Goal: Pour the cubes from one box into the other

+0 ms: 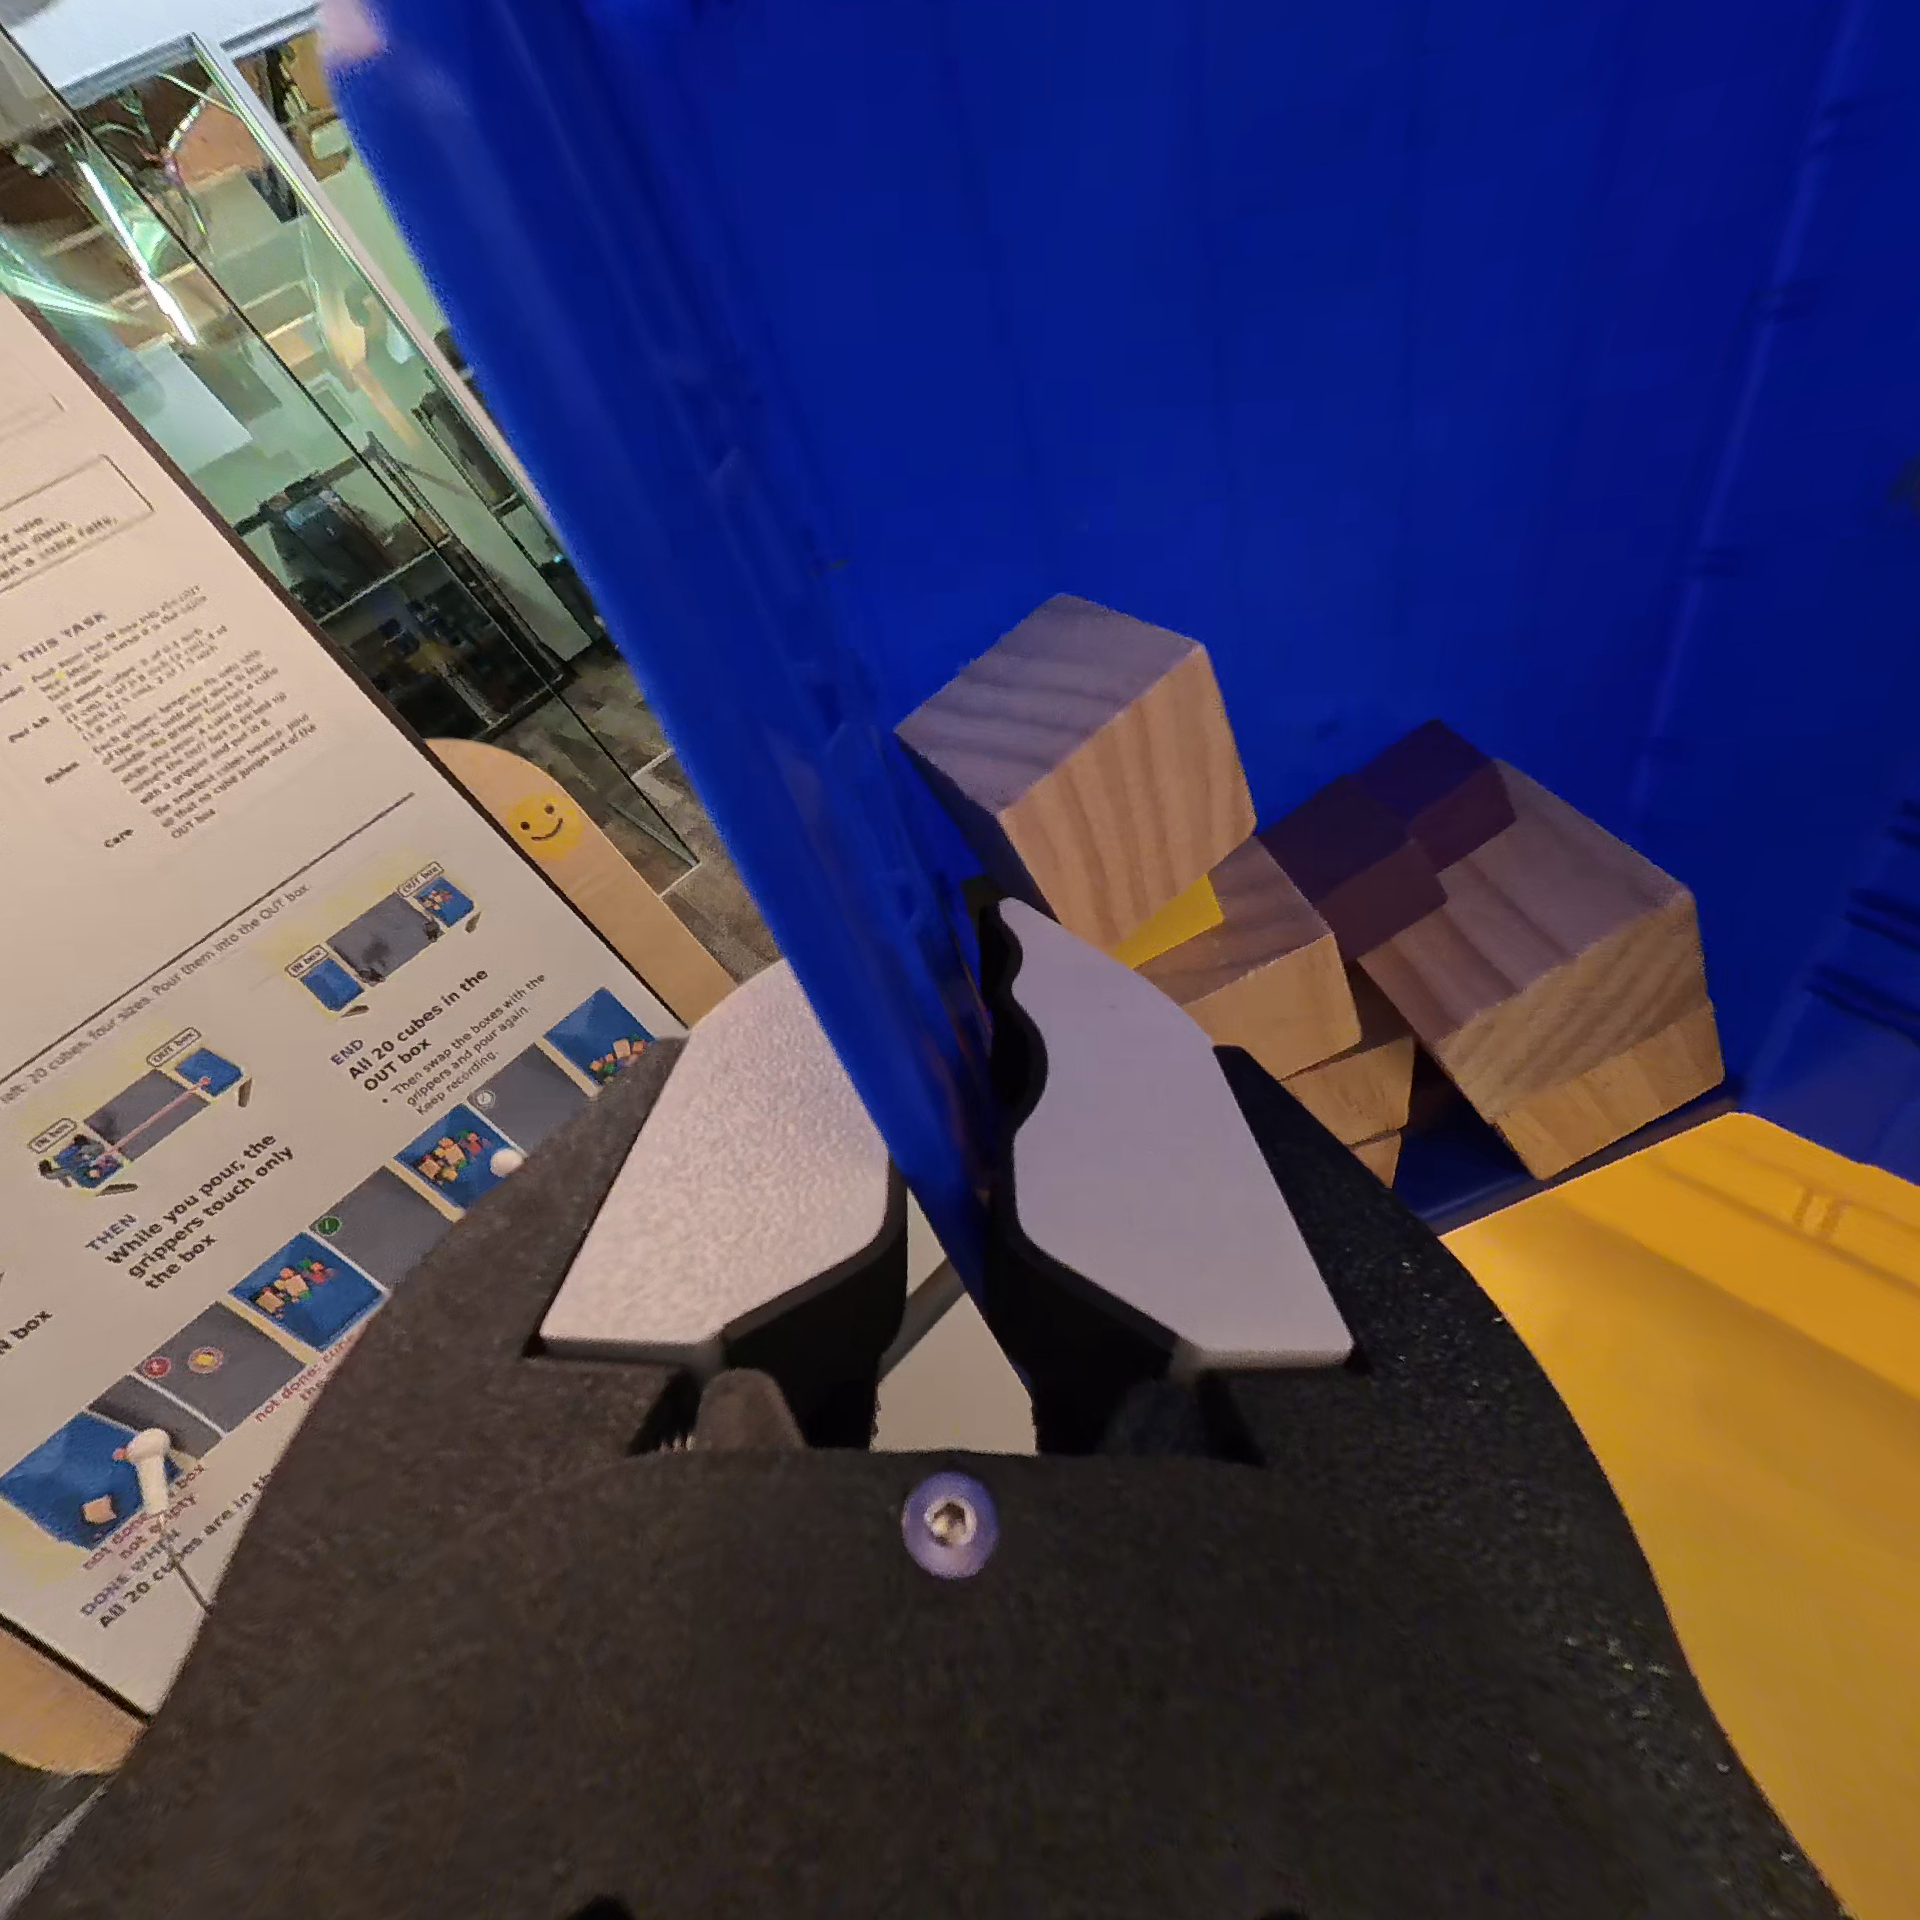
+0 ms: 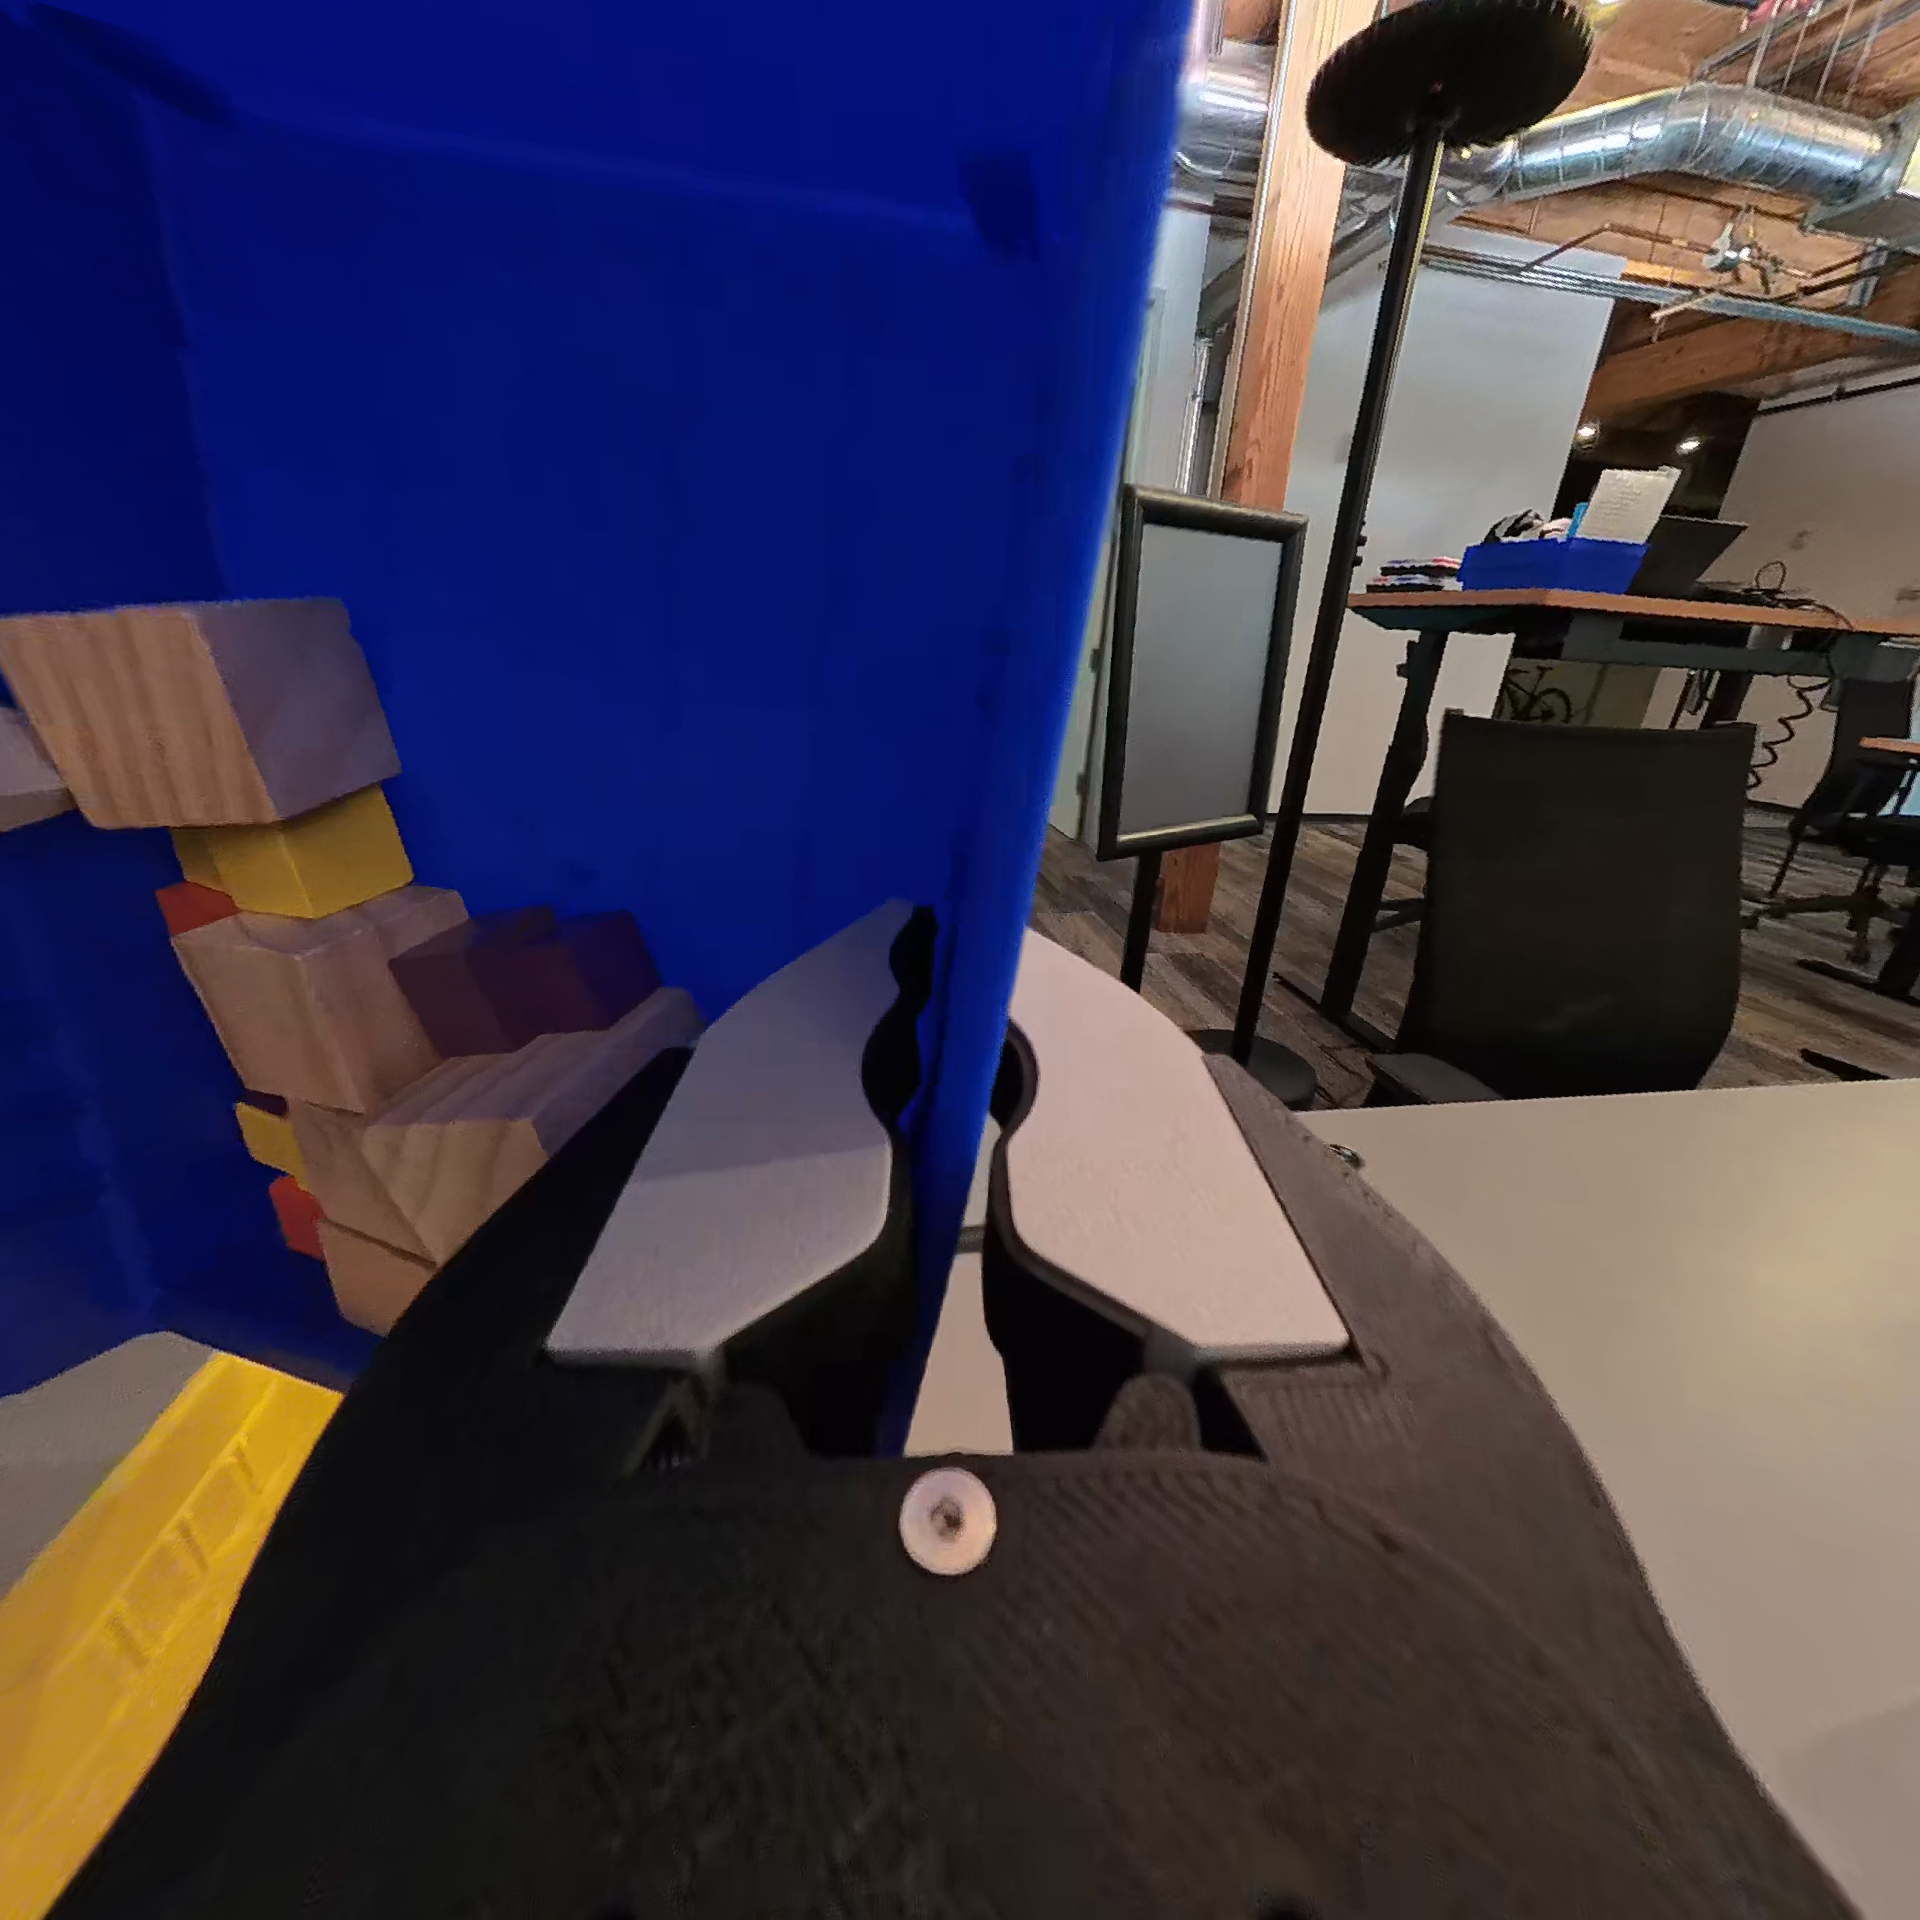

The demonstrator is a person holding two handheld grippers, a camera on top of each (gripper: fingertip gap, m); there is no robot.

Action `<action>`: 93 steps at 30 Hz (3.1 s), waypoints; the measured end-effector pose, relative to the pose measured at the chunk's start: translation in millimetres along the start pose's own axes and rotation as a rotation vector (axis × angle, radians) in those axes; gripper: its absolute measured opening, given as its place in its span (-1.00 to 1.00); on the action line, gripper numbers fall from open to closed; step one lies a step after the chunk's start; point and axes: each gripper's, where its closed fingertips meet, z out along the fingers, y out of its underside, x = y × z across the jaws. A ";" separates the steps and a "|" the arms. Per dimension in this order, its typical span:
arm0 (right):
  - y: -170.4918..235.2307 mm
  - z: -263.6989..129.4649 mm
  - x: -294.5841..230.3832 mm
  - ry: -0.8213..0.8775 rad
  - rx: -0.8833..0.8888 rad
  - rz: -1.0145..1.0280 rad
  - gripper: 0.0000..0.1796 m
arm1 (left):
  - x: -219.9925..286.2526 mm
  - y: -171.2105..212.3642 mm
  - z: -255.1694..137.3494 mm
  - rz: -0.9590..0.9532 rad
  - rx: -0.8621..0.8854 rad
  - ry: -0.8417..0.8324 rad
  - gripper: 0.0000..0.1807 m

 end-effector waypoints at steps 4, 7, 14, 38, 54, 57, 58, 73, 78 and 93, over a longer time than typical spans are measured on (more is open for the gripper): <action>4.1 -3.6 -3.2 0.023 -0.059 -0.068 -0.94 | -0.4 7.2 2.7 -0.047 -0.022 0.038 -0.89; 6.5 -1.9 -2.9 0.028 -0.080 -0.071 -0.94 | 0.2 9.2 5.2 -0.040 -0.033 0.026 -0.89; 8.6 -2.1 3.2 0.035 -0.075 -0.074 -0.94 | 3.8 3.1 6.2 -0.024 -0.025 0.029 -0.89; -7.1 8.2 -4.4 0.015 -0.053 -0.235 -0.93 | 0.5 19.1 12.9 -0.161 0.026 0.033 -0.88; -7.4 0.2 5.5 0.042 -0.058 -0.311 -0.94 | 18.1 26.0 17.8 -0.227 0.047 0.074 -0.88; -2.9 1.9 6.9 0.032 -0.089 -0.278 -0.94 | 20.3 28.0 18.7 -0.209 0.024 0.065 -0.87; -4.8 -0.2 6.4 0.035 -0.079 -0.279 -0.94 | 20.6 27.9 18.3 -0.219 0.032 0.071 -0.88; -17.1 -5.9 3.7 0.037 -0.026 -0.357 -0.94 | 22.6 27.3 12.5 -0.251 0.085 0.078 -0.87; -18.6 -12.3 5.0 0.042 0.007 -0.354 -0.94 | 25.3 24.4 7.9 -0.237 0.102 0.074 -0.87; -19.8 -7.4 4.7 0.057 -0.017 -0.350 -0.93 | 20.0 23.0 11.2 -0.237 0.079 0.071 -0.88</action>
